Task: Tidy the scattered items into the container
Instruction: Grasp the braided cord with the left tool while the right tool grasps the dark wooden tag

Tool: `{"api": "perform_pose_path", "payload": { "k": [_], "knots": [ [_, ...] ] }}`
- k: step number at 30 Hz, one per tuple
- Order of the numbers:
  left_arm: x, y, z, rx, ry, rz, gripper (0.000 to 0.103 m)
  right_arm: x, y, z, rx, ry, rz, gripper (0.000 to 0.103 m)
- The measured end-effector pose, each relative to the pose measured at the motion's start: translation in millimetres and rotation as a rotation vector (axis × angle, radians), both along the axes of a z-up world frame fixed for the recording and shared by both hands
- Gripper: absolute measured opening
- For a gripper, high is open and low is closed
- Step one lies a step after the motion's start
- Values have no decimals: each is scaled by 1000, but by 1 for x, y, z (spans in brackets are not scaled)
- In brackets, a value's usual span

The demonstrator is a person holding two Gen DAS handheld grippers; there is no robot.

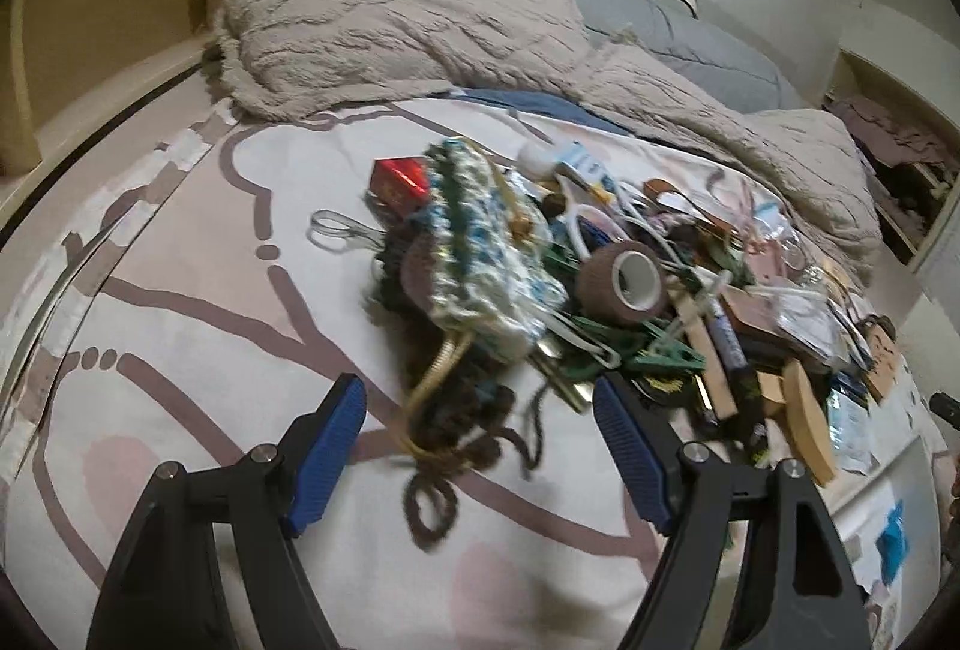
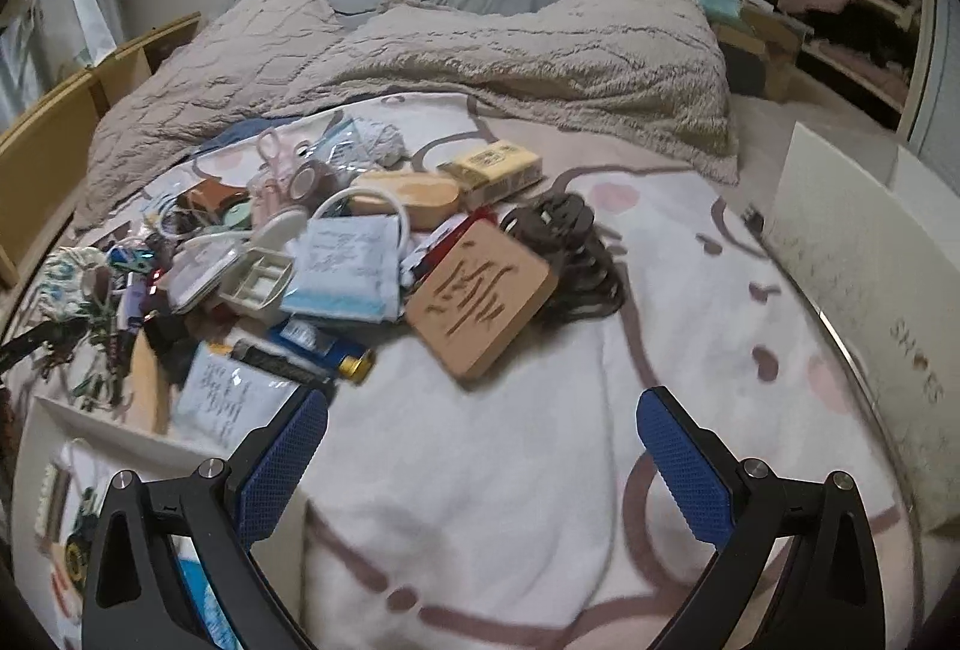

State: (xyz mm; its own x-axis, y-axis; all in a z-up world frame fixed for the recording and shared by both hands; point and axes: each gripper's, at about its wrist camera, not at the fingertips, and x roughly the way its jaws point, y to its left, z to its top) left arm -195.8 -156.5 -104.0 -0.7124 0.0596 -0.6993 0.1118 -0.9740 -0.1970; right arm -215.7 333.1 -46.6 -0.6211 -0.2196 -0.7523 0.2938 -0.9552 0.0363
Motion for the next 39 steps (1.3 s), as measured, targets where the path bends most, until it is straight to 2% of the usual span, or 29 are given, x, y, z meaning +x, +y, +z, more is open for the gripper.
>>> {"api": "perform_pose_path", "payload": {
  "k": [2,7,10,17,23,24,26,28,32,37,39],
  "knots": [
    [-3,-3,-6,0,-9,15,78,-12,2,-3,-28,-27,-7,87],
    [-8,-12,-24,23,-40,46,78,-43,10,-17,-178,-140,-65,69],
    [-8,-9,-24,6,-33,45,78,-56,10,-29,-241,-187,-99,69],
    [-11,-4,-32,-13,-54,42,78,-71,10,-50,-348,-237,-153,43],
    [-9,-6,-34,14,-43,37,81,-61,23,-56,-449,-240,-150,29],
    [-7,-8,-33,23,-29,43,80,-60,25,-56,-469,-244,-147,28],
    [-3,-13,-33,51,-5,61,70,-52,28,-53,-492,-243,-132,24],
    [3,-22,-31,94,21,82,56,-44,29,-49,-499,-229,-113,21],
    [10,-33,-31,161,53,106,43,-29,34,-41,-536,-222,-87,16],
    [9,-27,-28,151,58,85,25,-7,43,-34,-544,-219,-65,16],
    [9,-25,-28,142,58,76,23,2,49,-35,-551,-227,-64,16]
  ]
}}
